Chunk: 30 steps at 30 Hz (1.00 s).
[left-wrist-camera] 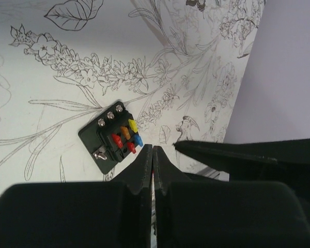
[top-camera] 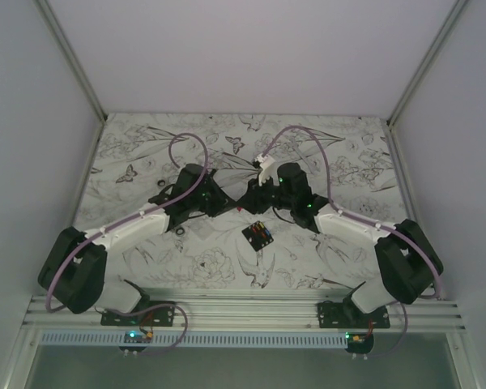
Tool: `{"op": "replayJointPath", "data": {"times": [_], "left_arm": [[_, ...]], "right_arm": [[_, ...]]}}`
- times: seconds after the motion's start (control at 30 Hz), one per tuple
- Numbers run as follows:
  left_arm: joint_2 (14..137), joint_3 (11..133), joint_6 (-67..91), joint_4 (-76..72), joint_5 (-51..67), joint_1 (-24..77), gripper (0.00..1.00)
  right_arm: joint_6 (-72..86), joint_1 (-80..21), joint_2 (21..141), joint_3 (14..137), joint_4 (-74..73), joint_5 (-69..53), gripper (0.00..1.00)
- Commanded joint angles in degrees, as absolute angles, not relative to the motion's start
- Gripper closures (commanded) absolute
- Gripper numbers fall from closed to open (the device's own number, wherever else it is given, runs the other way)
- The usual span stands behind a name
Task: Snap on the fuse box
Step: Pick up the fuse from the center of the board.
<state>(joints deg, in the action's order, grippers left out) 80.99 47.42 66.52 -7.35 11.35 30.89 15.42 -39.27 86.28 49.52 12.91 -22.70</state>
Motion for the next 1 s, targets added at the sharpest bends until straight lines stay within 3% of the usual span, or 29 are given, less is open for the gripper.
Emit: {"op": "replayJointPath", "data": {"times": [0.0, 0.47, 0.97], "left_arm": [[77.3, 45.0, 68.8, -7.8, 10.2, 30.6, 1.00], [72.3, 43.1, 81.7, -6.8, 14.1, 29.7, 1.00], [54.8, 44.2, 86.8, 3.1, 12.0, 29.9, 1.00]], "right_arm": [[13.5, -39.9, 82.9, 47.2, 17.6, -20.3, 0.67], [-20.3, -49.9, 70.8, 29.9, 36.4, -11.5, 0.64], [-32.6, -54.6, 62.4, 31.8, 35.8, -7.5, 0.61]]}}
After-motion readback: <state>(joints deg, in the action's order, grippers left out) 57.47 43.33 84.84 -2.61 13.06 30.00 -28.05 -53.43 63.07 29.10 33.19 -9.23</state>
